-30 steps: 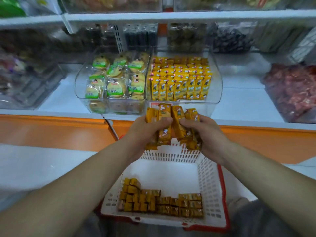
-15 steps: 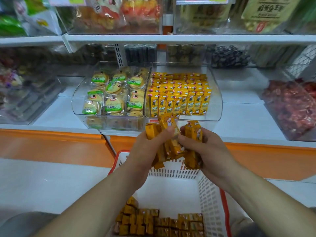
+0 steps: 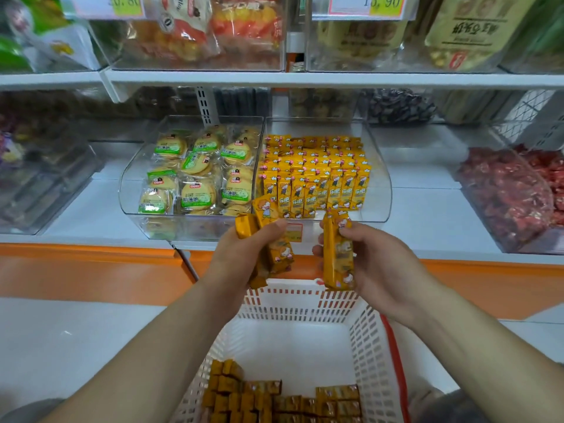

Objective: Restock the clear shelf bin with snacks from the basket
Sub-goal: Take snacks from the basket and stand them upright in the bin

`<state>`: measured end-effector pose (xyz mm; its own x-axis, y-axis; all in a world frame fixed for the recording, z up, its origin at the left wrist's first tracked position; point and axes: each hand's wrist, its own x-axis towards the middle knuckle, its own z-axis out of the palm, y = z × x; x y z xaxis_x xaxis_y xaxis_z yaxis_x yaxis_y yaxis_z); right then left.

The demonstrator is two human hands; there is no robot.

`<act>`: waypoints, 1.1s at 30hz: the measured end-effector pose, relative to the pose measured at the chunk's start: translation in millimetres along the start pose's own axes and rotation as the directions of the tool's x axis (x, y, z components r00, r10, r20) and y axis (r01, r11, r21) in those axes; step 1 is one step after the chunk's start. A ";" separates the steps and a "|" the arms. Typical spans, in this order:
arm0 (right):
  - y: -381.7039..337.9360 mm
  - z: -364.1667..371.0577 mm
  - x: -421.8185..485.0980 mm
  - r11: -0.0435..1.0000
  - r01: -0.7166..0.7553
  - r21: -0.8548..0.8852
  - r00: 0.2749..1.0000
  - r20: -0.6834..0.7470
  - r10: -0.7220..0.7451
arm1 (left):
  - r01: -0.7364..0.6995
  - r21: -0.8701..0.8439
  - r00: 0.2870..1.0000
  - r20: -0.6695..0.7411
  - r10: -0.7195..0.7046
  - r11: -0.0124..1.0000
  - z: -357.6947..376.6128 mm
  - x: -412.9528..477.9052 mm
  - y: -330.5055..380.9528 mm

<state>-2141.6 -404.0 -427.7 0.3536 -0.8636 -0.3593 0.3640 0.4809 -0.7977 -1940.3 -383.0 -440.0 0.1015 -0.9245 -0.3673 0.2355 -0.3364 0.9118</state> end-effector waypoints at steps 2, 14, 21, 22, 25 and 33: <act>-6.2 -2.9 2.1 0.998 0.058 -0.016 0.997 -0.043 -0.059 | 0.000 0.002 1.000 0.009 0.000 1.000 -2.3 -0.7 2.8; -69.7 -11.0 93.6 0.369 0.206 -0.906 0.833 -0.035 -0.552 | -0.034 0.072 0.999 -0.003 0.034 0.997 -9.0 7.9 20.5; -51.4 -19.4 156.3 0.245 0.069 -0.967 0.848 -0.072 -0.525 | -0.021 0.090 1.000 -0.007 0.022 0.996 -14.7 20.1 19.9; -48.2 -20.1 160.9 0.232 0.054 -0.971 0.847 -0.078 -0.526 | -0.020 0.093 1.000 -0.009 0.021 0.995 -14.4 21.6 19.5; -41.8 -23.7 168.3 0.246 0.018 -0.969 0.837 -0.120 -0.534 | -0.015 0.102 1.000 0.003 0.015 0.995 -13.5 25.0 18.9; -45.3 -25.6 156.4 0.235 -0.046 -0.971 0.860 -0.158 -0.484 | -0.002 0.098 1.000 -0.008 0.003 0.995 -10.0 24.2 19.8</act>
<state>-2124.9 -564.8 -460.1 -0.0082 -1.0000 0.0008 -0.7670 0.0058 -0.6416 -1923.5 -410.2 -432.7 0.1096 -0.9240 -0.3664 0.1390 -0.3507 0.9261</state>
